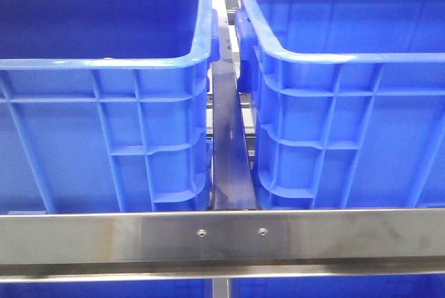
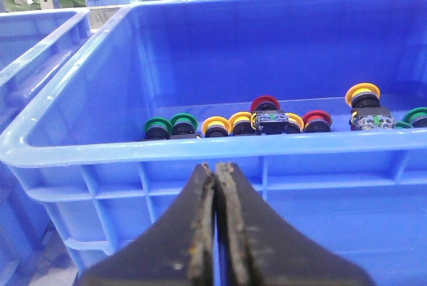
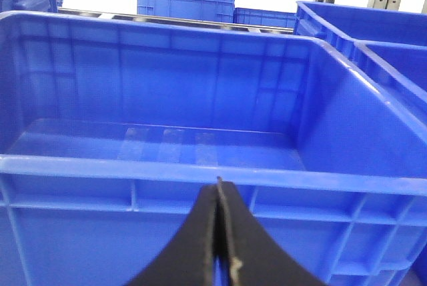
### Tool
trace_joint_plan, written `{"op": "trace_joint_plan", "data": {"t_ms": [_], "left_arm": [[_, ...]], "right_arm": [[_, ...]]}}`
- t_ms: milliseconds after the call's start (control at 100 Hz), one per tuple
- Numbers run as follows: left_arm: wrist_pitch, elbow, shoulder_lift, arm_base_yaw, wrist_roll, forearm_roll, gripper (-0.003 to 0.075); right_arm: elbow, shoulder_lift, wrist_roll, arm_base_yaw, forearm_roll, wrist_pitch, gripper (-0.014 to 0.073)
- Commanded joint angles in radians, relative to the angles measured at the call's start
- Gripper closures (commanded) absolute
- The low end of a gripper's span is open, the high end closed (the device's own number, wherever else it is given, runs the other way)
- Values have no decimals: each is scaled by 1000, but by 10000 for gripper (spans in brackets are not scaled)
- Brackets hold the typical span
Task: Pick red and yellow buttons and place in box
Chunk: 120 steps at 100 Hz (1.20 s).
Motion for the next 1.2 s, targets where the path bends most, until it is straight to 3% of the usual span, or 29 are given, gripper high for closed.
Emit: {"op": "trace_joint_plan", "data": {"t_ms": [0,580,860,1190], "left_arm": [[-75,52,-30,0,0,0,740],[-75,13,-30,0,0,-8,740],[19,-168,21,0,0,-12,741],[158,-416,215,0,0,-14,740]], "right_arm": [[-16,-23,-2,1,-8,-73,663],[-16,-23,-2,1,-8,-73,663],[-16,-23,-2,1,-8,-73,663],[-16,-23,-2,1,-8,-73,663]]}}
